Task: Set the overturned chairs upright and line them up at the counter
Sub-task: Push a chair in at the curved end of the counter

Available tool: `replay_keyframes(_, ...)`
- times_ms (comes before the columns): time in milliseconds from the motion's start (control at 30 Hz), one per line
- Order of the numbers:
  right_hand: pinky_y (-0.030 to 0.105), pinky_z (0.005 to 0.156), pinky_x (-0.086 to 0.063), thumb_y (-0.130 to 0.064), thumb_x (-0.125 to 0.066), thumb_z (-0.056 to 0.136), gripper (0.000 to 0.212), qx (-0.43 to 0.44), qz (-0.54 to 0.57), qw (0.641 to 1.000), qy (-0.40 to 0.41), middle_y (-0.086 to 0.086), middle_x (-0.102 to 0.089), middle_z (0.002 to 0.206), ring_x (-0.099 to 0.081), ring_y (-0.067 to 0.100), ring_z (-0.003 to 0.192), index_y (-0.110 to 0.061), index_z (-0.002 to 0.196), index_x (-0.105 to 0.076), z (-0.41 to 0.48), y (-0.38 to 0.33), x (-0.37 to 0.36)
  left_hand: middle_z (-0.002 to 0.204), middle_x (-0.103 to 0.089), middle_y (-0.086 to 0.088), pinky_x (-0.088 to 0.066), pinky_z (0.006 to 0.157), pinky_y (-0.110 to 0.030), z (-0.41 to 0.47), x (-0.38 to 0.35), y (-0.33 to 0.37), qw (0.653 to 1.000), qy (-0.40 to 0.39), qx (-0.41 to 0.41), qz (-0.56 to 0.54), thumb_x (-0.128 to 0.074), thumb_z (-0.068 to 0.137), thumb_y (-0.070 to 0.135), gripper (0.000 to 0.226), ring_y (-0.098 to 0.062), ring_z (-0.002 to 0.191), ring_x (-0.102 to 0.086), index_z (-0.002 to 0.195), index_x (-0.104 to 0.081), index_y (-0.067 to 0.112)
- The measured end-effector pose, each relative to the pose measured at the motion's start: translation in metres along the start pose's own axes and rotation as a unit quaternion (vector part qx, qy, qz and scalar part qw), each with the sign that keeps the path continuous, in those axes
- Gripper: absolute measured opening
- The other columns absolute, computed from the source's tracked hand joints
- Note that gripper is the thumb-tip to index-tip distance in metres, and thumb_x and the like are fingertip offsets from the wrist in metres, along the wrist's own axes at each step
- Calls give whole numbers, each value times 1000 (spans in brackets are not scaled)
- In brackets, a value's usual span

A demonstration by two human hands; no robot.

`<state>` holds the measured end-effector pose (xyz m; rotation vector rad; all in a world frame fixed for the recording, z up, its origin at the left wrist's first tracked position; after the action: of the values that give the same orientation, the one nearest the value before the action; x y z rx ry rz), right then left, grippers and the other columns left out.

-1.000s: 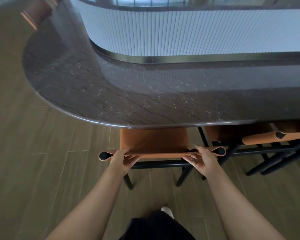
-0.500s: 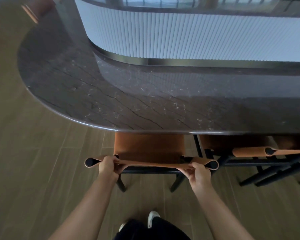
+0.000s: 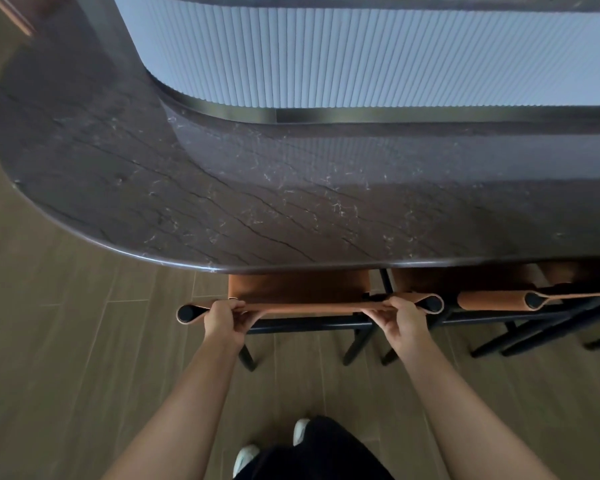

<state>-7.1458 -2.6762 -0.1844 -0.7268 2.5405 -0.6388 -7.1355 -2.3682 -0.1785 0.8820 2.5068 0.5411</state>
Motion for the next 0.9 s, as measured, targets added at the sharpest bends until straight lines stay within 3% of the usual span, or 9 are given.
replay_keyframes(233,51,65,-58,8,-48,95,14,-11,-13,1000,-10,24,-59,103,-66,38,90,-5,100,-50,0,1,-1,99,-58,-21,-56,59,-50,-4,1,1,1000,7,12,5,-43,87,-13,18,-40,97,-63,93,-51,2)
replay_keyframes(400,46,51,-59,5,-49,96,8,-13,-21,999,-21,24,-57,100,-64,37,92,-2,99,-50,-7,5,-5,98,-57,-22,-55,66,-52,-7,5,7,1000,-5,4,0,-39,88,-14,19,-43,93,-61,92,-49,2)
replay_keyframes(533,46,51,-59,6,-49,96,9,-22,-11,999,-41,23,-57,101,-64,37,89,-3,99,-51,-14,20,-10,89,-58,-21,-51,87,-59,-6,10,21,1000,-3,-4,0,-35,88,-13,20,-42,83,-60,85,-49,0)
replay_keyframes(700,47,56,-56,7,-48,96,10,-19,-2,999,-31,22,-56,95,-62,38,85,-2,92,-50,-17,25,-16,85,-58,-19,-51,87,-57,-10,11,28,1000,-4,-1,19,-37,91,-11,20,-37,80,-61,81,-50,0)
replay_keyframes(900,47,50,-59,6,-49,96,9,-15,-5,999,-43,23,-57,98,-63,39,87,-2,93,-50,-19,25,-13,89,-57,-19,-53,84,-55,-14,14,26,1000,-4,-1,27,-37,90,-13,19,-39,85,-61,84,-49,0)
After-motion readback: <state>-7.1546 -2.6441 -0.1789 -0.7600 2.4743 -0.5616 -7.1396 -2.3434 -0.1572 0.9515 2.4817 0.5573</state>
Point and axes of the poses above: each hand's wrist, its own z-axis towards the middle knuckle, its own x-axis out of the back of the hand, y = z × x, the point moved 3 cm from there along z, towards the middle knuckle
